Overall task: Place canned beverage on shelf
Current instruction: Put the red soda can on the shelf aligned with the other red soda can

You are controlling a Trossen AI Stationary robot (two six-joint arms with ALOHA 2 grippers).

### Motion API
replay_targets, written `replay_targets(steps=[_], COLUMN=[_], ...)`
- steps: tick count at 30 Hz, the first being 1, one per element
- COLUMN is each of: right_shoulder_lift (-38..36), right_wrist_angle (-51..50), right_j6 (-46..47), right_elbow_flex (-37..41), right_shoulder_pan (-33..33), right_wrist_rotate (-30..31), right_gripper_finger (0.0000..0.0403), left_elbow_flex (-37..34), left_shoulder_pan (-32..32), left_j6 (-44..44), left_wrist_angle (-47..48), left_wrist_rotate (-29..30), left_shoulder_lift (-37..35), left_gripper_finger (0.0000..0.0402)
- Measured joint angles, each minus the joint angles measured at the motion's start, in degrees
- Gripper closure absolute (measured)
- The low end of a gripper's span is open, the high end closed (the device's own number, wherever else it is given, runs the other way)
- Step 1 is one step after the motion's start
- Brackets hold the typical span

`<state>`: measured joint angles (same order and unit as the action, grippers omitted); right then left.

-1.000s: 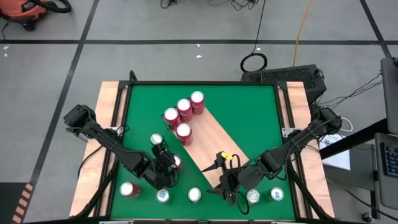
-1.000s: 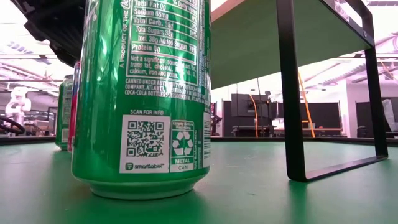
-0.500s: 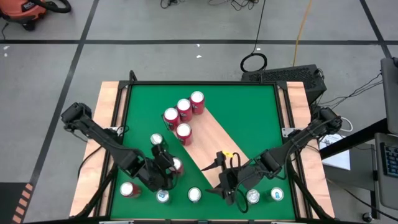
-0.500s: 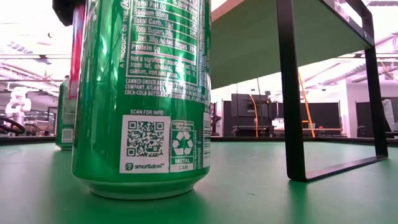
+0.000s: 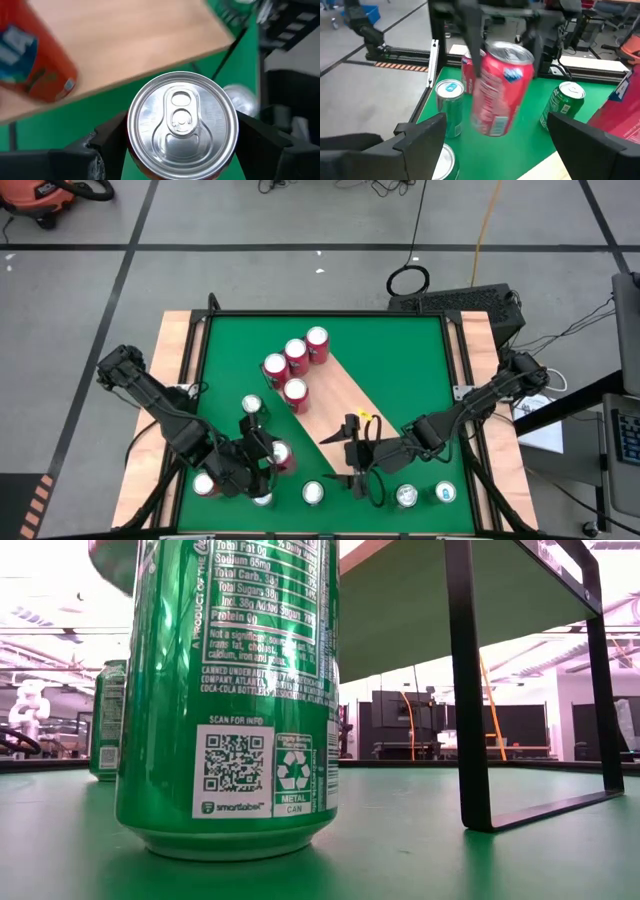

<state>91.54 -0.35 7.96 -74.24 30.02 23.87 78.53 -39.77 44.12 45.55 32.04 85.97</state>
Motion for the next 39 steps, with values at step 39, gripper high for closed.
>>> replay_targets(steps=[39], right_shoulder_lift=[4.95], right_wrist_angle=[11.07], right_j6=[1.58], right_elbow_flex=[-0.02], right_shoulder_pan=[-9.95], right_wrist_rotate=[-13.67], right_gripper_finger=[0.0024], left_elbow_flex=[0.87], left_shoulder_pan=[2.06], left_j6=[-7.04], left_wrist_angle=[-12.33], left_wrist_rotate=[11.73], left_shoulder_lift=[1.46], left_gripper_finger=[0.0121])
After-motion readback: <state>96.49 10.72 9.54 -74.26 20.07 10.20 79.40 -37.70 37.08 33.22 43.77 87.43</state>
